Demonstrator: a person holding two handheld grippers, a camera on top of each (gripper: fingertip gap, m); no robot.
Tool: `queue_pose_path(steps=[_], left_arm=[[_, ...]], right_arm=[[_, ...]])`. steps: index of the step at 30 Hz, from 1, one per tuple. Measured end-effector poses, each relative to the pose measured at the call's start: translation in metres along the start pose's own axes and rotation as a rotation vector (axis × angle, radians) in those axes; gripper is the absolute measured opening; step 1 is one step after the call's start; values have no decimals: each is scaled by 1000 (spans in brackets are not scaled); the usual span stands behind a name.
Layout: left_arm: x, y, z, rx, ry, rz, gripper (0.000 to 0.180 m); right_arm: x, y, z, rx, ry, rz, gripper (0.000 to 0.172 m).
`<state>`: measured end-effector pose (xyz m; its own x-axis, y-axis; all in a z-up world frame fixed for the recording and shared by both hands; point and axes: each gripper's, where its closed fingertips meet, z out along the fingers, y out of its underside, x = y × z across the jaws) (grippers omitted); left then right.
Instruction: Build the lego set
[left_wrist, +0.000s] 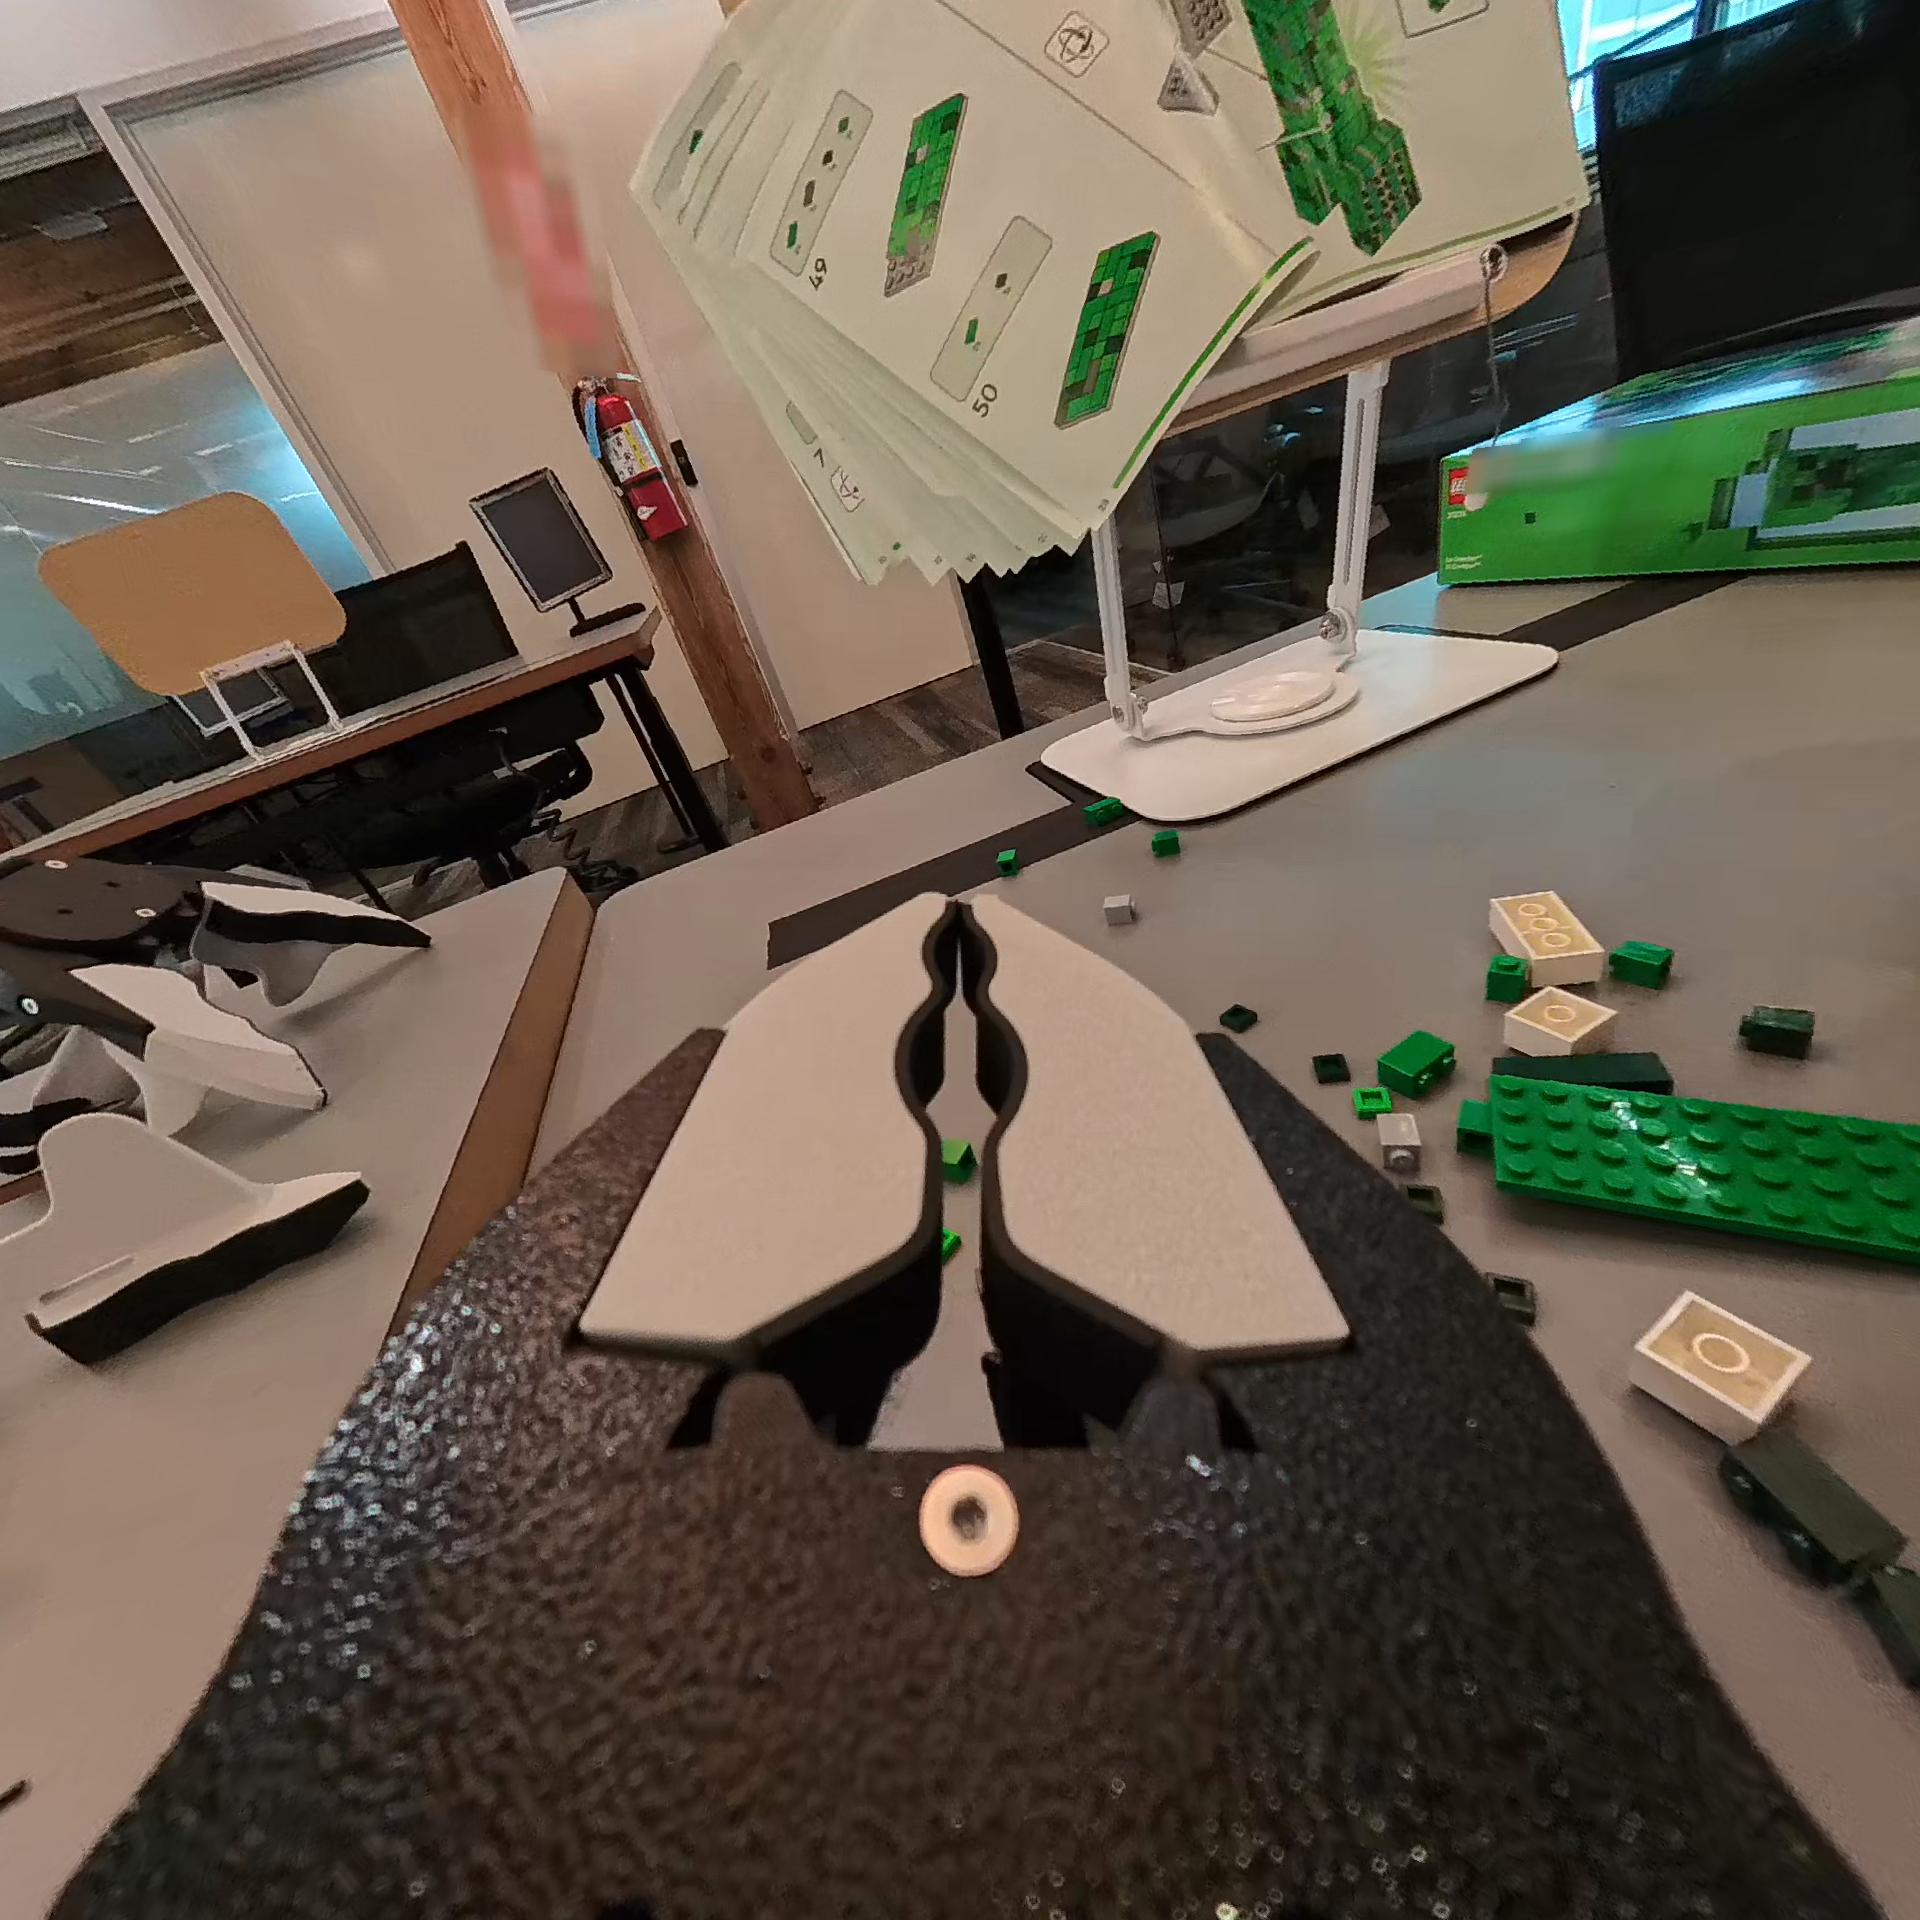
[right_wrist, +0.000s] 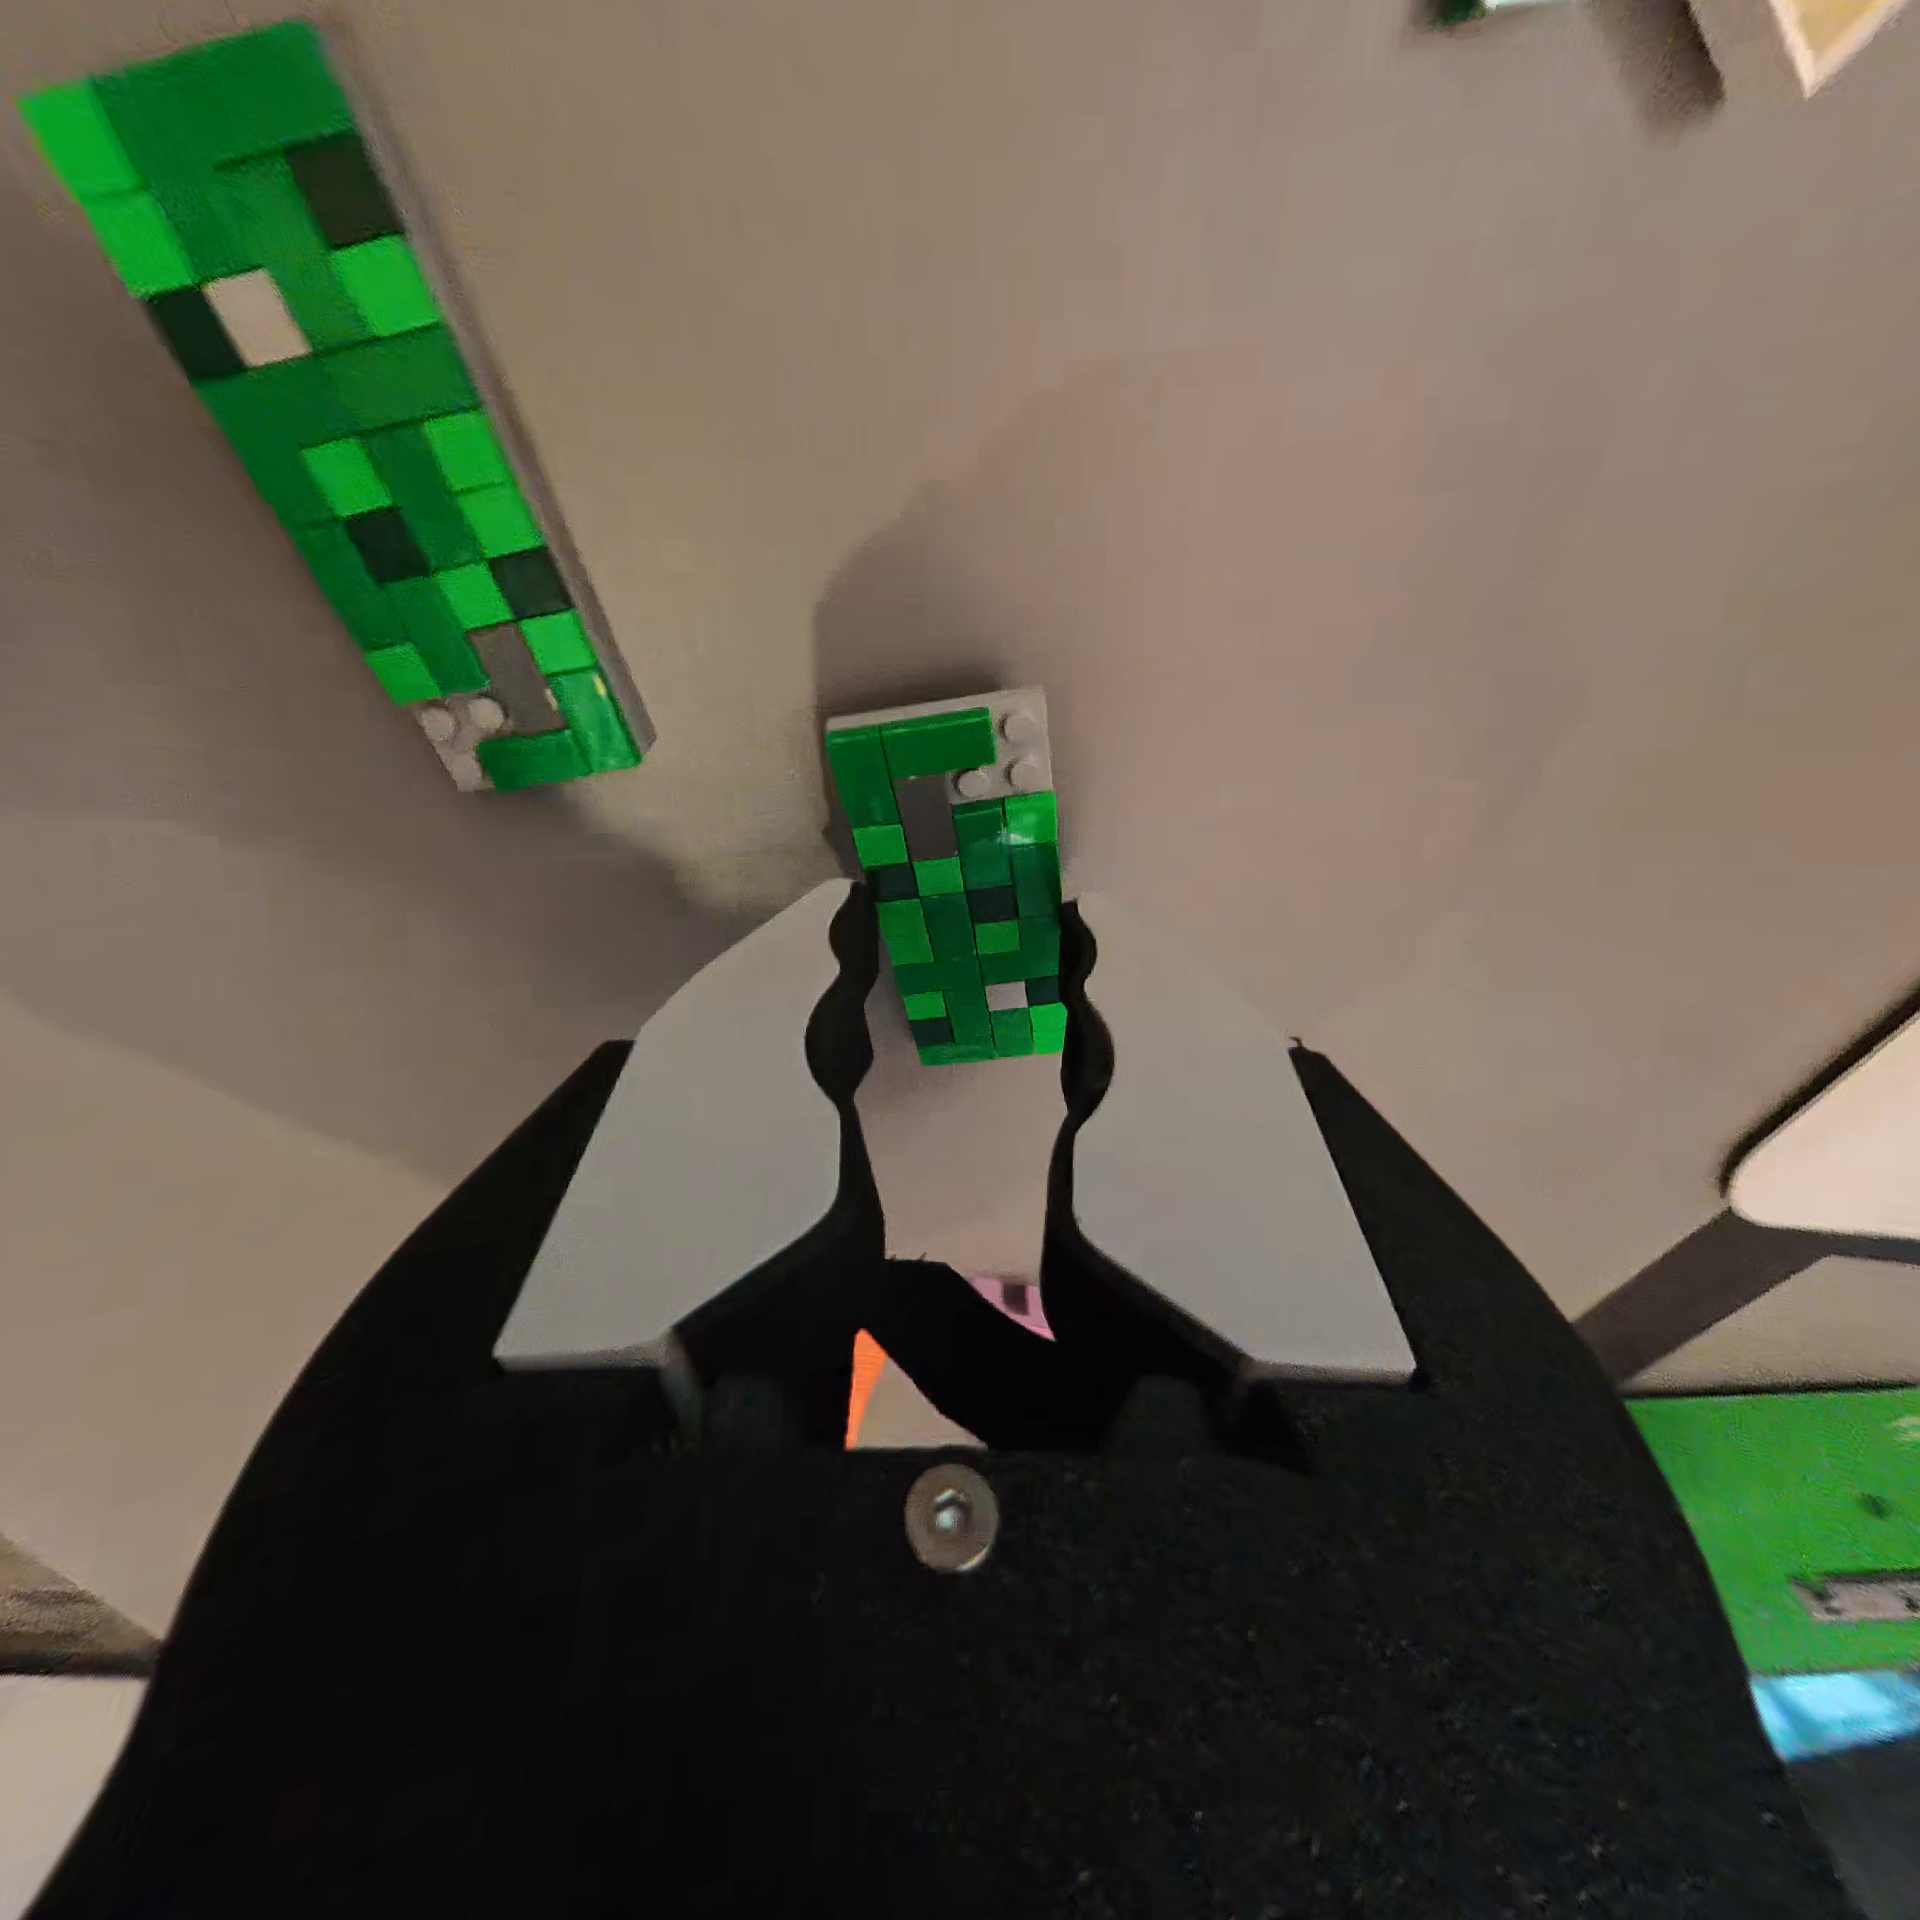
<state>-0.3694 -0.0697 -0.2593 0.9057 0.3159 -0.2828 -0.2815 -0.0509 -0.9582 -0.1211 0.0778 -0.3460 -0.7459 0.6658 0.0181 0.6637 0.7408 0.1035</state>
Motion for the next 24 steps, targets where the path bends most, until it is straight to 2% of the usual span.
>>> queue_pose_path(steps=[2,4,6,9,13,16,19,21,22,24], left_arm=[[0,0,0,1,0,-1,0],[0,0,-1,1,2,0,0],[0,0,0,0,2,4,0],[2,0,0,-1,6,6,0],[3,-1,1,1,12,4,0],[2,-1,0,2,11,4,0],[3,-1,1,3,11,9,0],[4,-1,1,2,13,15,0],[4,-1,1,3,14,16,0],[5,-2,2,8,19,17,0]], right_arm=[[-1,3,5,-3,-1,43,34],[-1,5,4,-9,15,26,60],[-14,-9,-9,96,-10,-33,64],[-59,-41,-26,261,-119,-163,60],[-76,-57,-13,215,-8,-347,55],[-77,-58,-1,167,-2,-373,52],[-78,-57,3,133,-4,-391,34],[-78,-57,4,102,8,-293,34],[-77,-54,3,107,10,-184,33],[-73,-45,-2,149,7,177,33]])
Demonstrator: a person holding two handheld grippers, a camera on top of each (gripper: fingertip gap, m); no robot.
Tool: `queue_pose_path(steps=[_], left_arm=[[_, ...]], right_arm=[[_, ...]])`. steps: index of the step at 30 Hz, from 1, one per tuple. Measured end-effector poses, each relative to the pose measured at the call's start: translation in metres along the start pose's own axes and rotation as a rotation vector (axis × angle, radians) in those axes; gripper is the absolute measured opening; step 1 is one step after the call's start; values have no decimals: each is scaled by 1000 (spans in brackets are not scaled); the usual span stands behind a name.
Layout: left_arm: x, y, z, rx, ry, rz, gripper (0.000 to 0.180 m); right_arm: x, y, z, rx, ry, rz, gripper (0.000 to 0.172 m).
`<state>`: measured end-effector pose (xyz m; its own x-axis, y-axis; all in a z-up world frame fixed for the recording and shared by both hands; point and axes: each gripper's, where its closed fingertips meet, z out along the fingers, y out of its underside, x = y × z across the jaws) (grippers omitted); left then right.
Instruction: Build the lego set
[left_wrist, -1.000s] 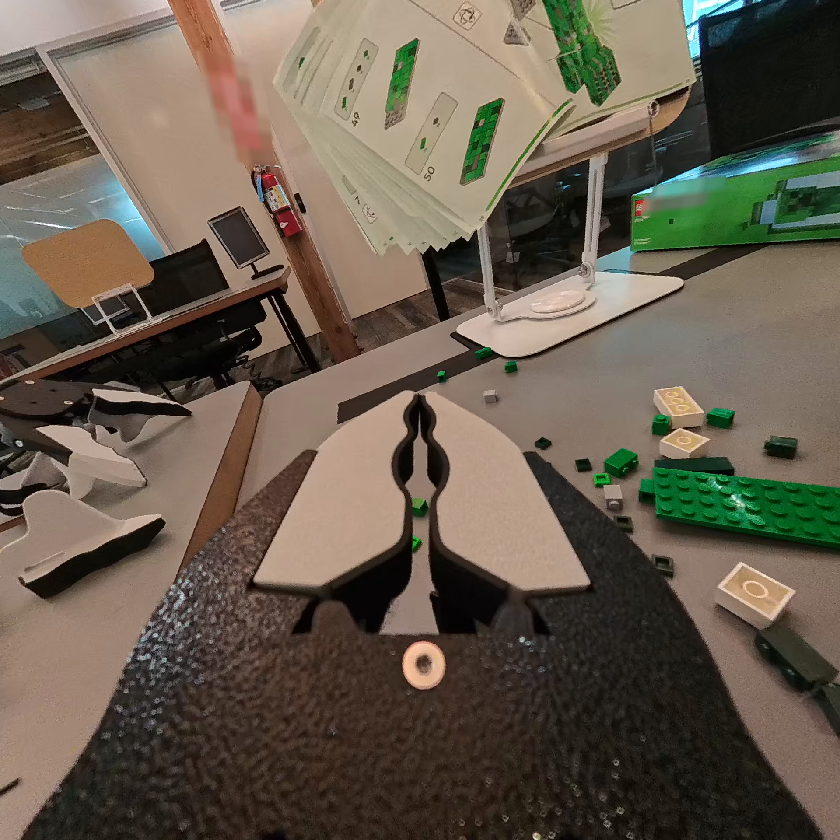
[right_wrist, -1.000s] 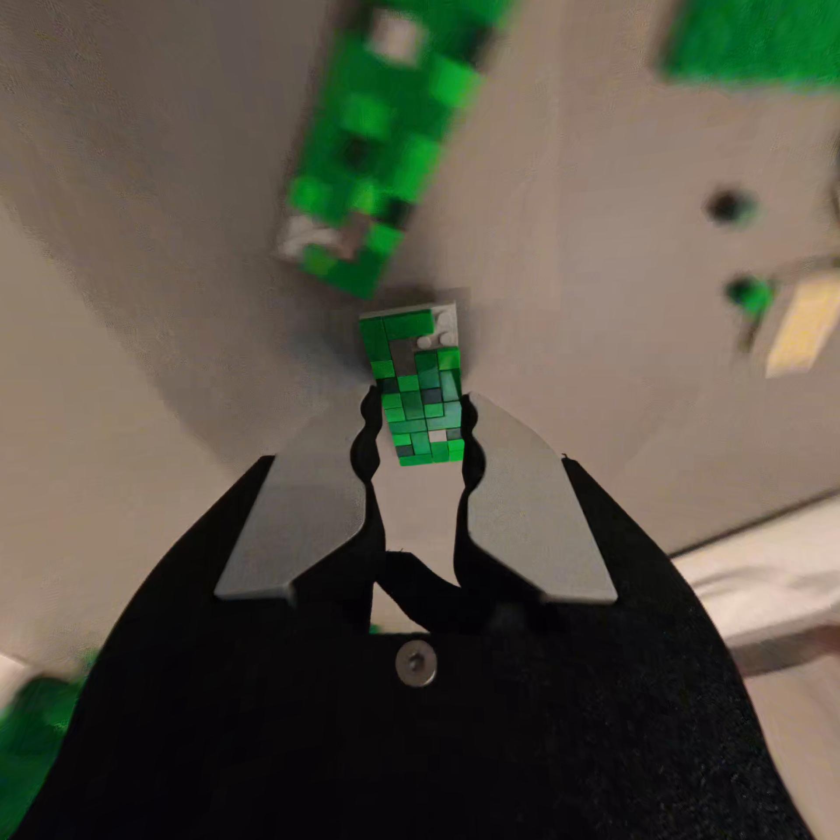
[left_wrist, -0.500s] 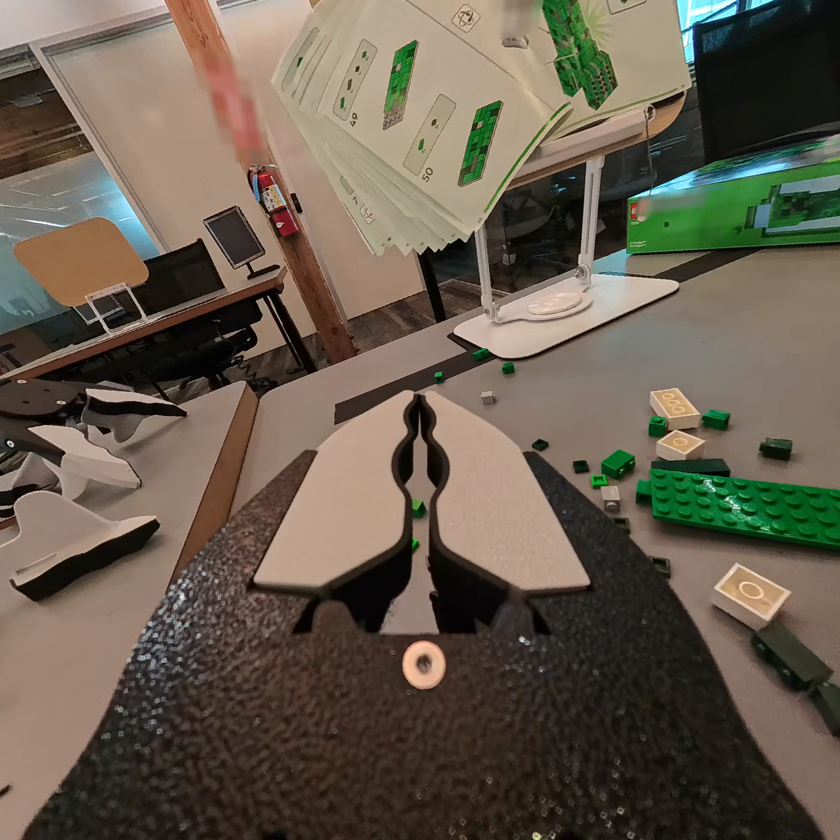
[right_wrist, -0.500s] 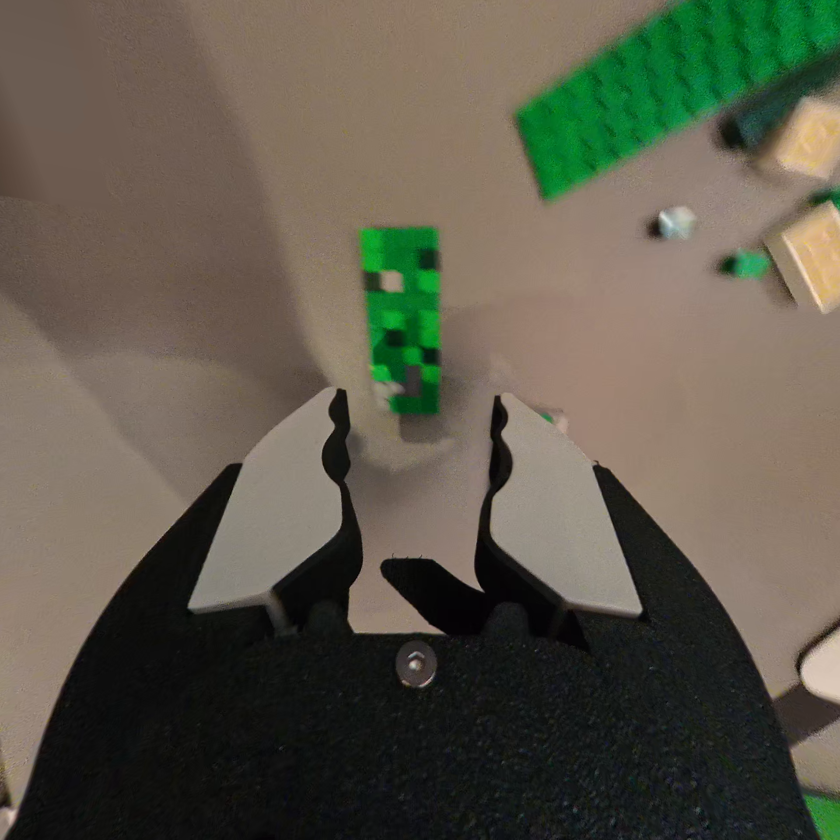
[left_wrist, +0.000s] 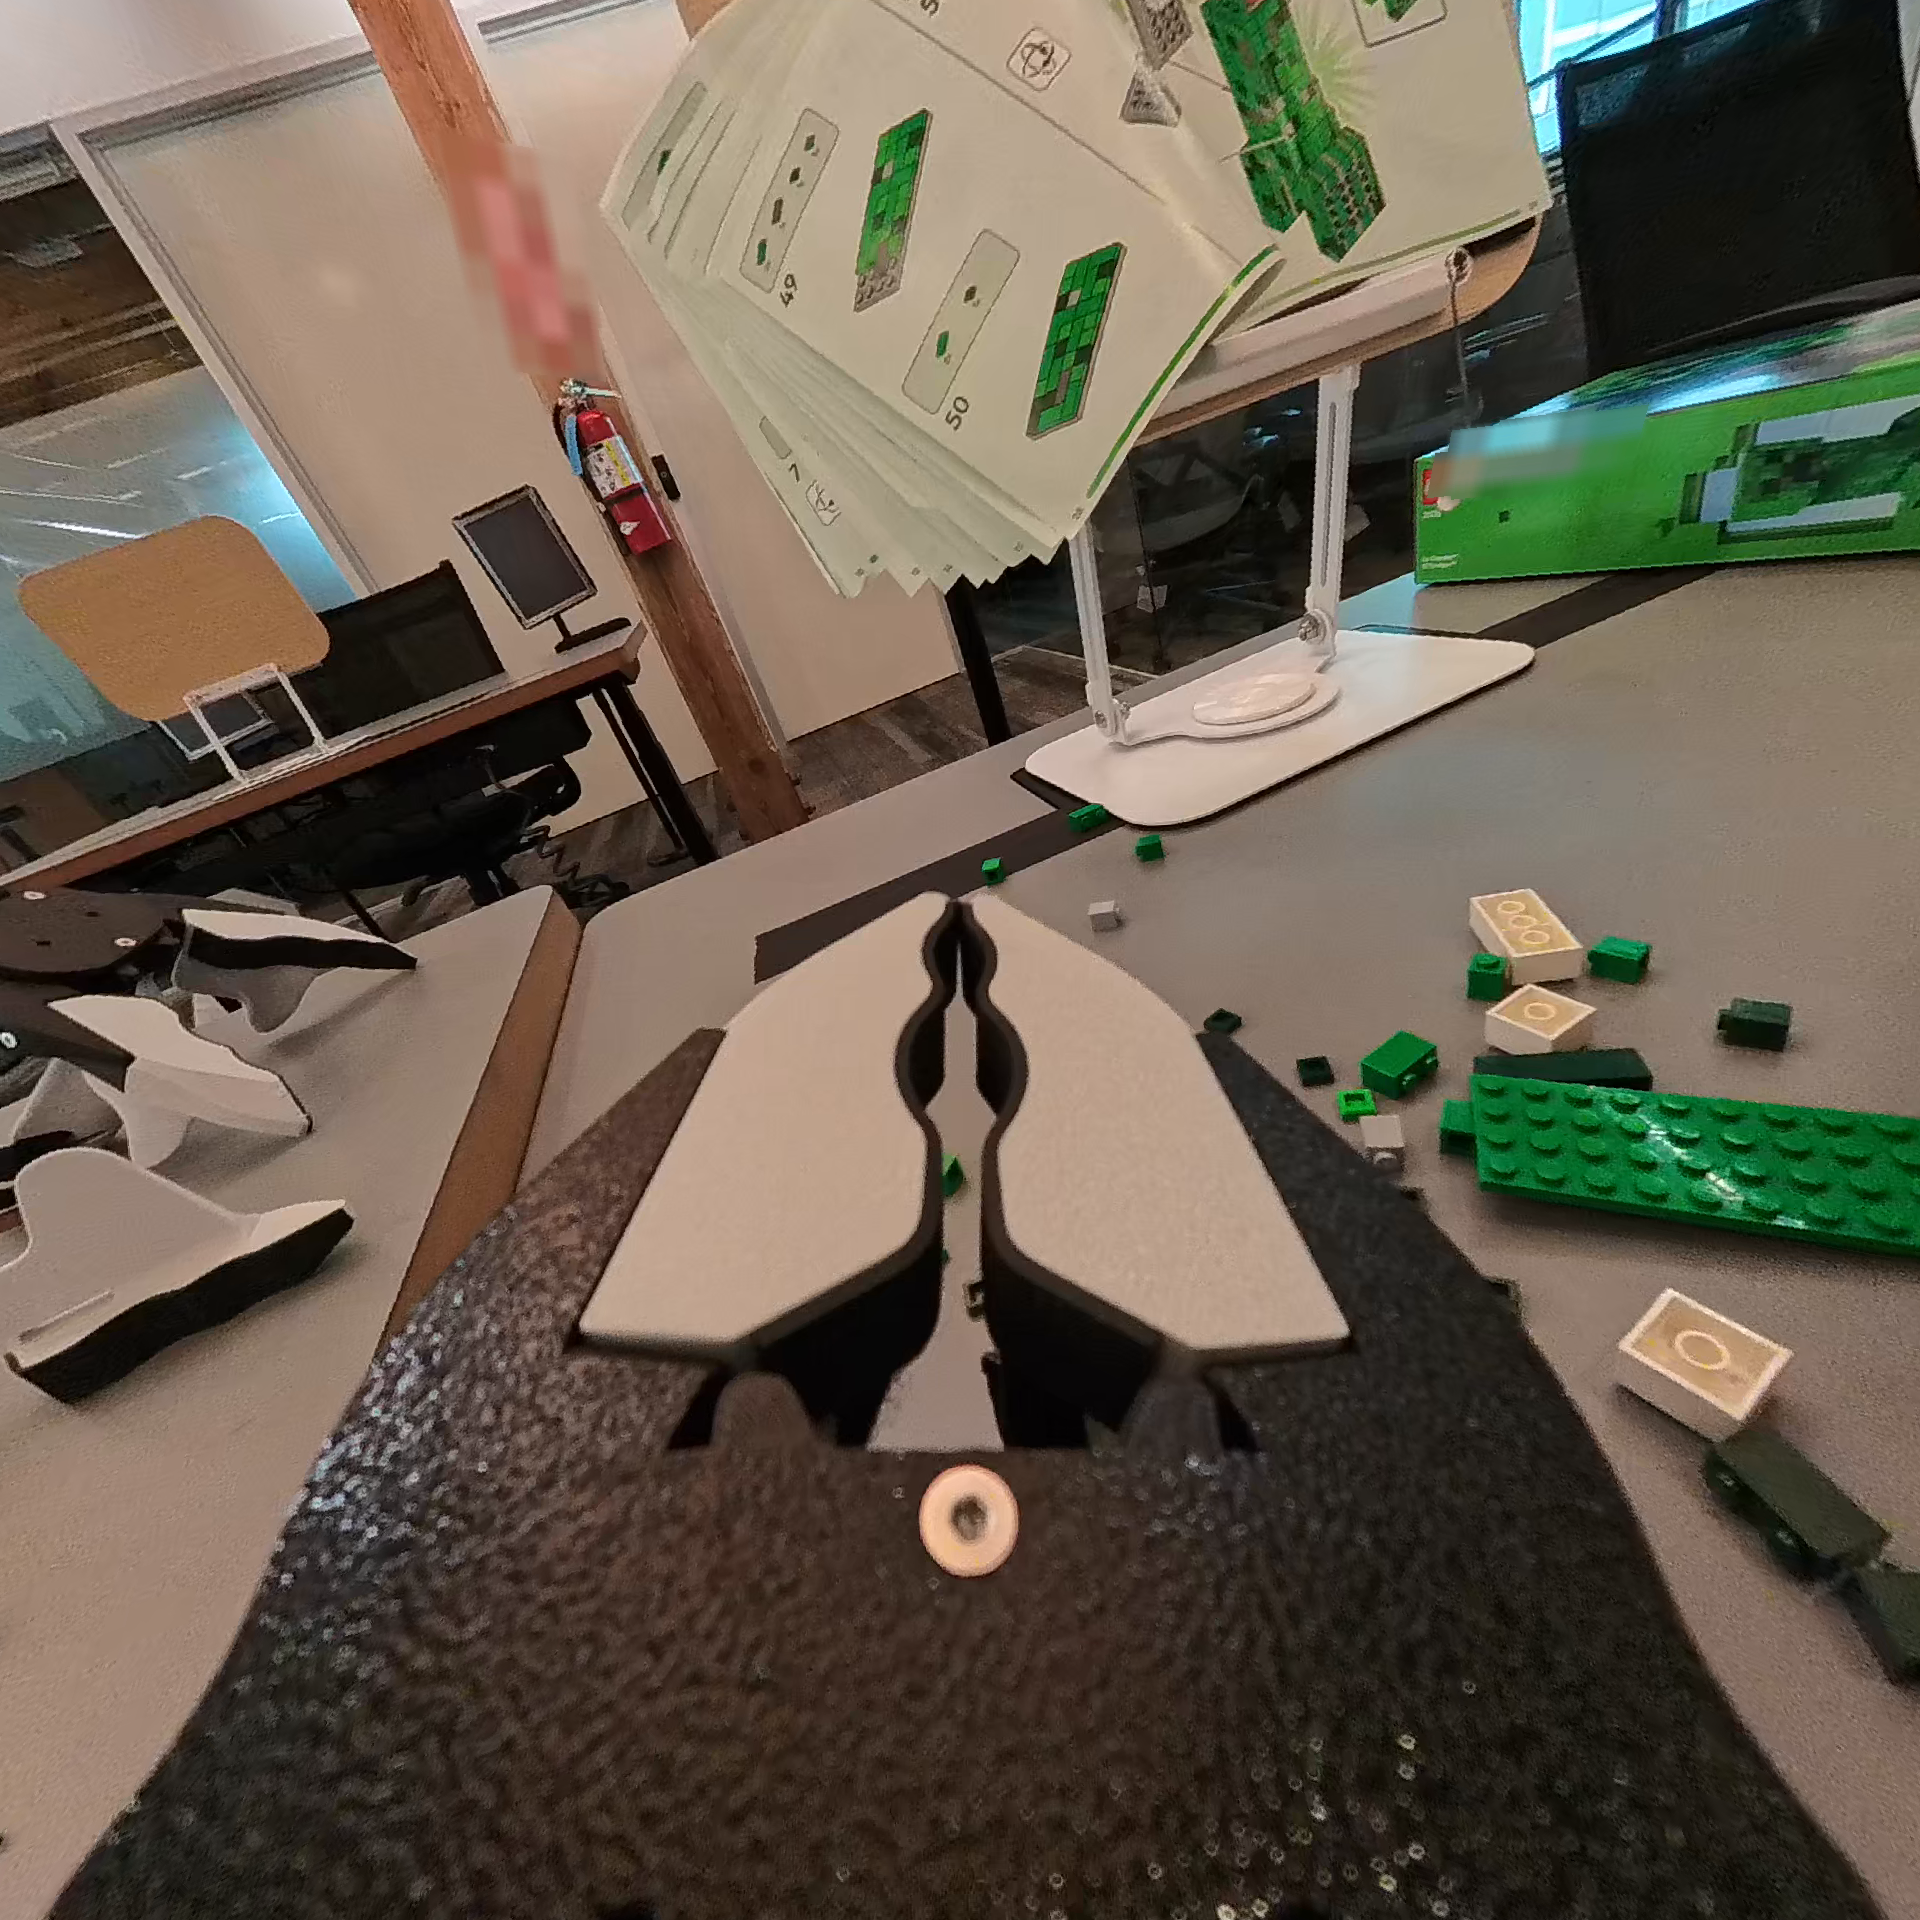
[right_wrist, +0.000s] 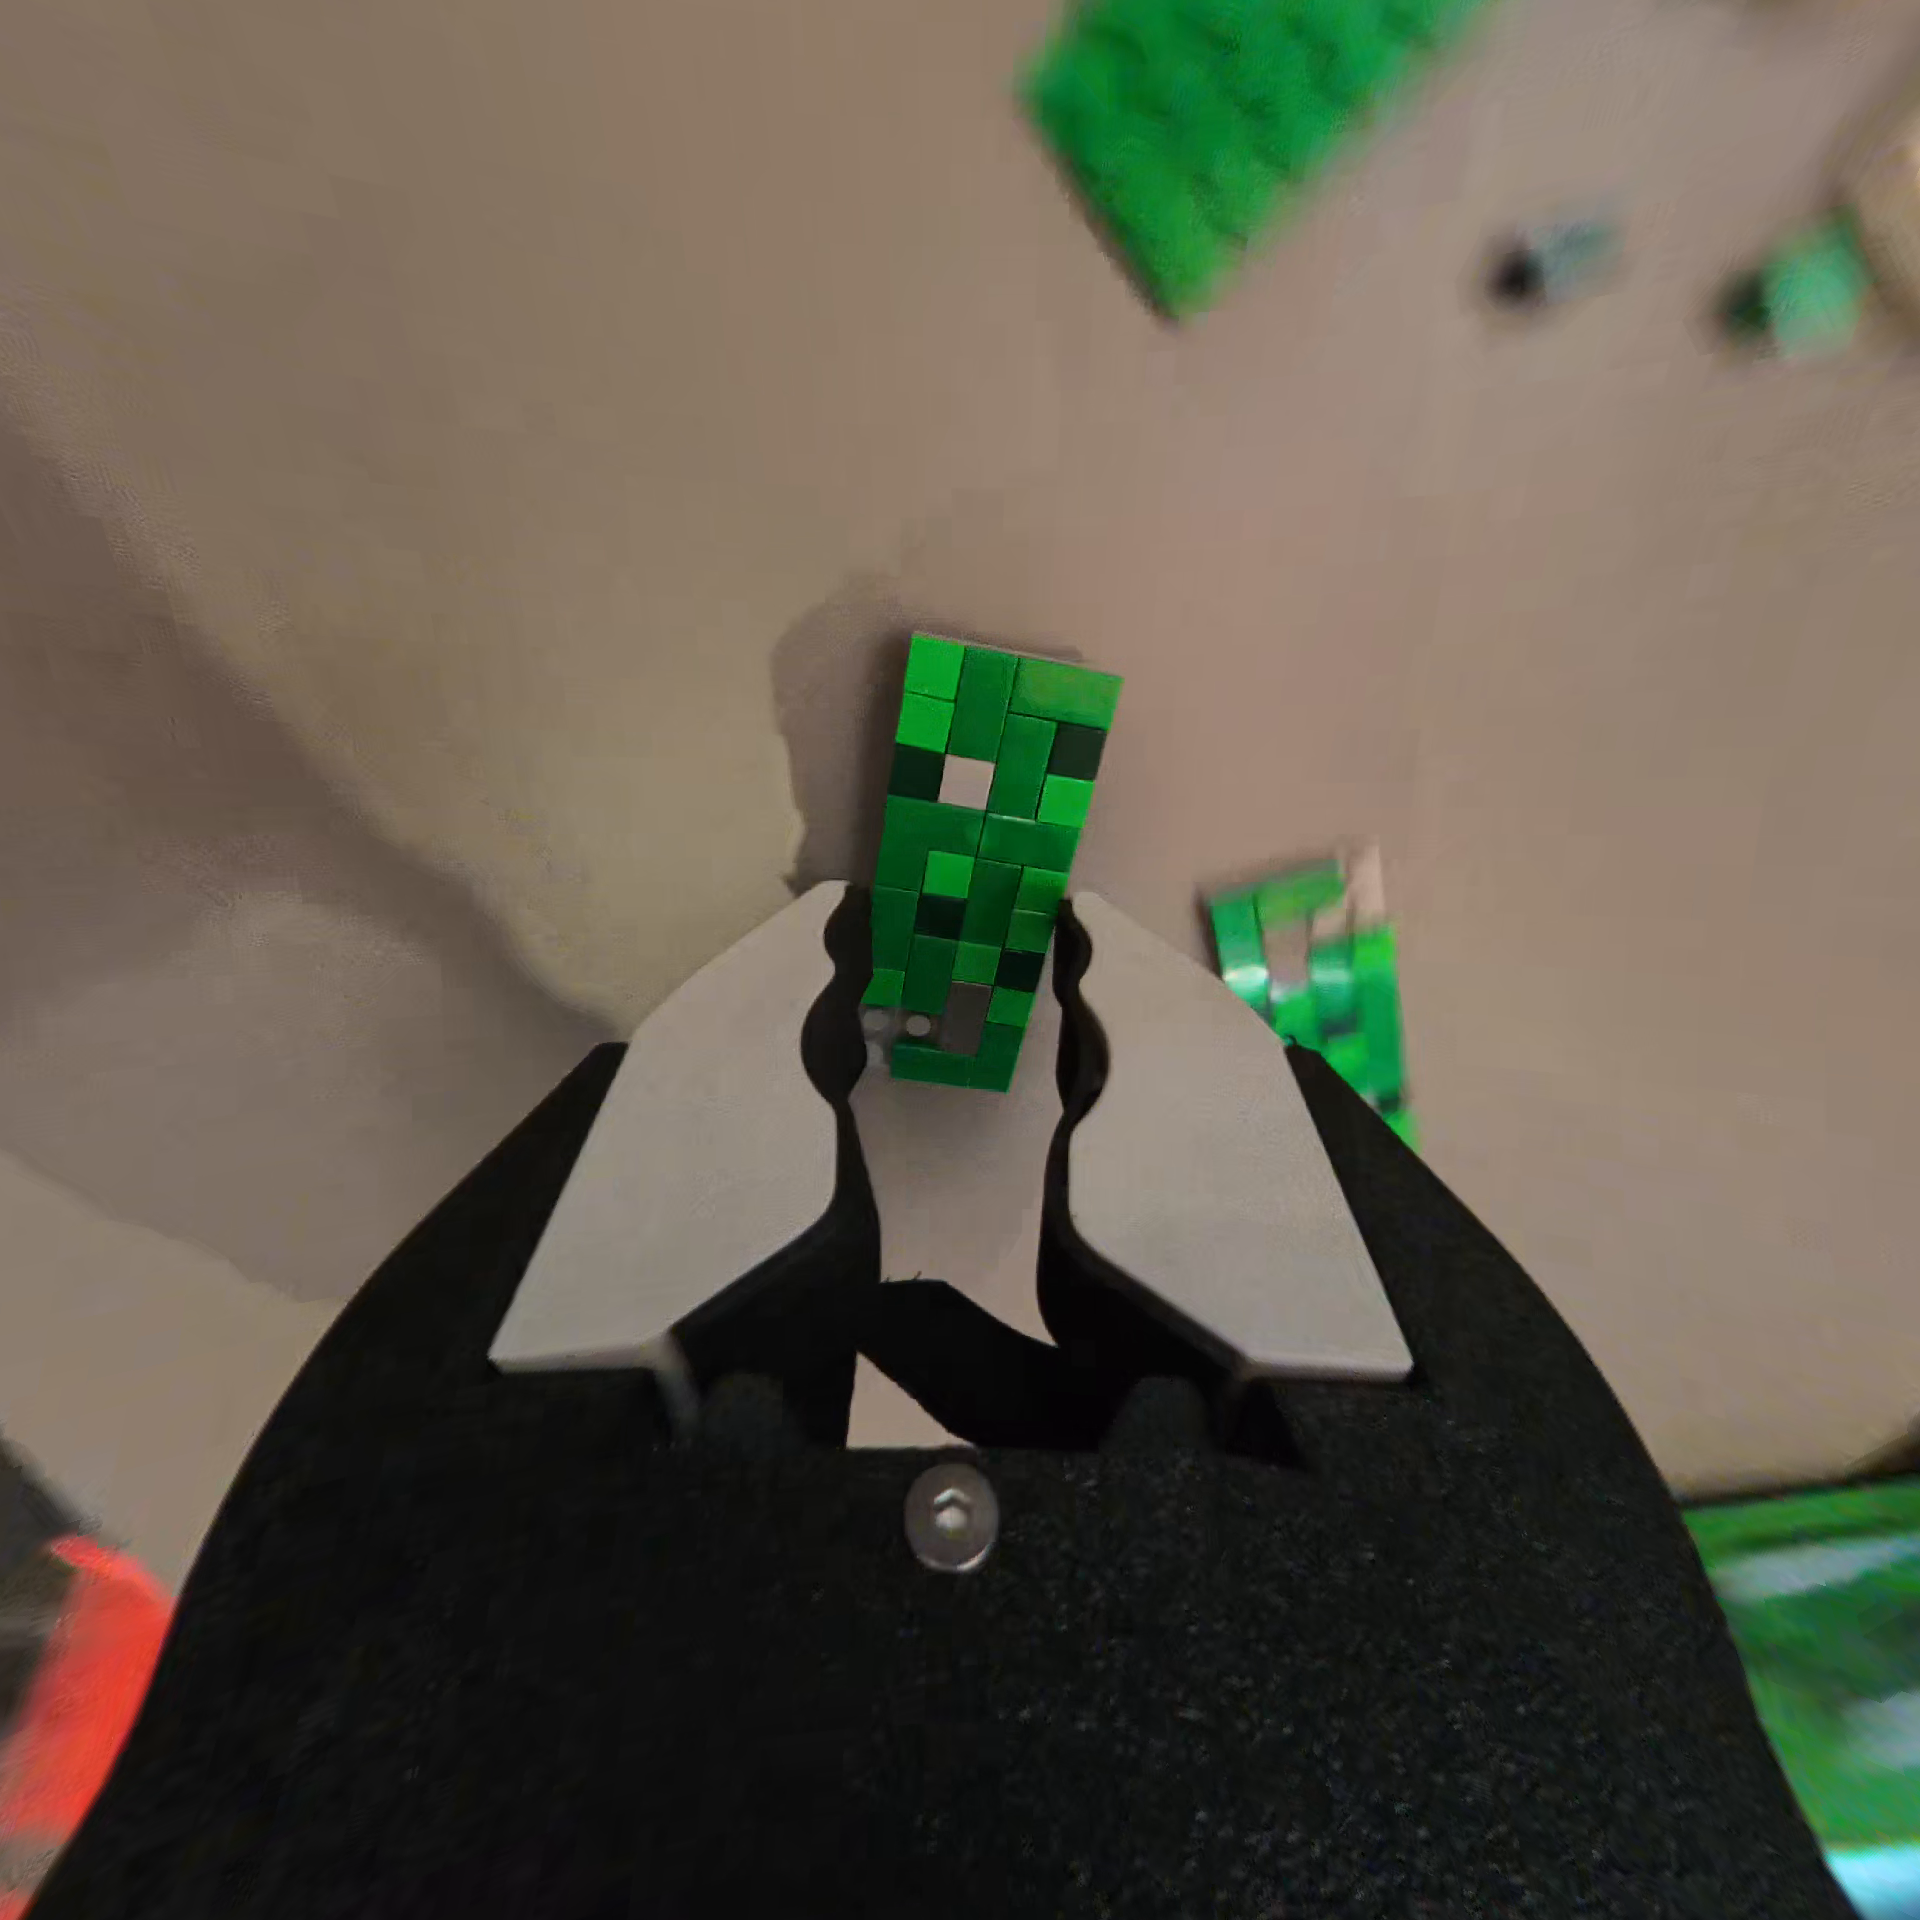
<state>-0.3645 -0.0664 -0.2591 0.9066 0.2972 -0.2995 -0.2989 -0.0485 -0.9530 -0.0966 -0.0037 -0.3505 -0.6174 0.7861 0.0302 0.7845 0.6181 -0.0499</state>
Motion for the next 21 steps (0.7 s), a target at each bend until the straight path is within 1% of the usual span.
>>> queue_pose_path(steps=[1,3,5,6,7,8,9,10,11,13,14,15,17,19,21], left_arm=[[1,-1,0,2,3,-1,0],[2,-1,0,1,8,0,0],[3,-3,0,8,10,2,0],[3,-3,0,9,9,5,0],[4,-3,0,10,9,7,0],[3,-3,0,10,9,7,0],[3,-3,0,11,10,4,0],[3,-2,0,10,10,1,0],[3,-3,0,10,10,-1,0],[2,-3,-1,11,8,-5,0],[2,-3,0,12,7,-5,0],[1,-3,-1,12,7,-5,0],[2,-3,-1,10,7,-2,0],[2,-3,-1,9,9,2,0],[2,-3,-1,8,8,4,0]], right_arm=[[0,7,-3,31,-22,215,33],[-3,18,-10,123,-117,607,33],[-3,29,-14,212,-188,913,33],[-4,35,-14,236,-209,1013,33],[-6,42,-12,236,-212,1072,33],[-9,49,-10,220,-196,1090,34],[-12,53,-10,206,-175,1057,38],[-17,54,-12,197,-166,970,51],[-20,53,-17,194,-159,845,62],[-20,54,-29,181,-104,553,72],[-17,56,-36,158,-61,368,75],[-8,60,-43,121,23,156,75],[10,66,-52,22,176,-323,70],[19,69,-50,-98,265,-780,71],[20,63,-40,-170,314,-1152,74]])
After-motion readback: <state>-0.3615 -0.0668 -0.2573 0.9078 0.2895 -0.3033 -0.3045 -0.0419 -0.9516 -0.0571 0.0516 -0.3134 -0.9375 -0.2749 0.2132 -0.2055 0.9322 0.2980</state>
